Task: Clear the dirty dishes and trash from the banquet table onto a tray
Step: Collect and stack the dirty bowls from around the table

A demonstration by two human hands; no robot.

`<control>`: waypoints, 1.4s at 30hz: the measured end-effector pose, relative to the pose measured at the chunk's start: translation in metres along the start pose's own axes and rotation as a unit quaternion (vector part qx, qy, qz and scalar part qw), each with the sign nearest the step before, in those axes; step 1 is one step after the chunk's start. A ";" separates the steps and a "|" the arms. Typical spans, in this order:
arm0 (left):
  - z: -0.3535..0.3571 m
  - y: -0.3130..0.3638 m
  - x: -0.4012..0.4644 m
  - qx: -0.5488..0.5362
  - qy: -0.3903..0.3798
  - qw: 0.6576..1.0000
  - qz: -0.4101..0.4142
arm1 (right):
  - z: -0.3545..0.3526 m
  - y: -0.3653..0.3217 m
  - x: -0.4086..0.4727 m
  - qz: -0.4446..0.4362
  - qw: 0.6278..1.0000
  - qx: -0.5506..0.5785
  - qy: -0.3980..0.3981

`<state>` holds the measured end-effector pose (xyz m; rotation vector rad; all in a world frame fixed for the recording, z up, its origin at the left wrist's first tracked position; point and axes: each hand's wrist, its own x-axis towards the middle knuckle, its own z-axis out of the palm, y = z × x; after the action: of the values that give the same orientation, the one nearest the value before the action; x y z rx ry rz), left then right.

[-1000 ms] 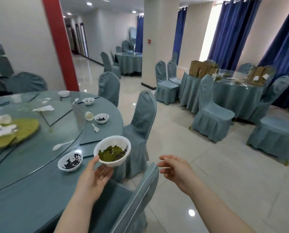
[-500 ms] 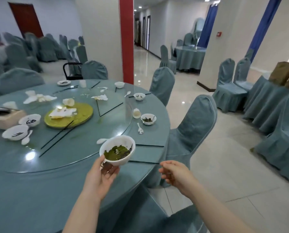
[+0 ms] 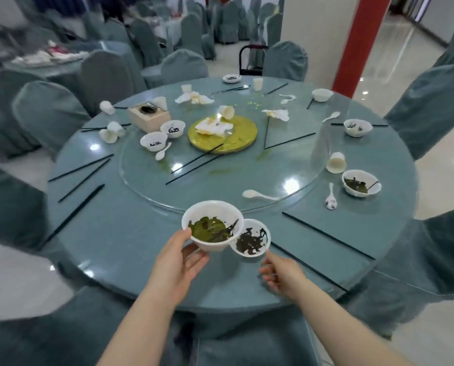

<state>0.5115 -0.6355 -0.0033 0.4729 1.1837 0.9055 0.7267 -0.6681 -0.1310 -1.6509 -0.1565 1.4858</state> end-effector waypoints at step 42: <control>0.217 -0.123 -0.077 -0.115 0.047 0.989 0.082 | -0.348 -0.139 -0.019 -0.074 0.997 -0.002 -0.012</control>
<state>0.7487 -0.7395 0.0247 0.3464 1.1189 1.2034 1.0798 -0.7743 -0.0616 -1.5893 -0.2890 1.3949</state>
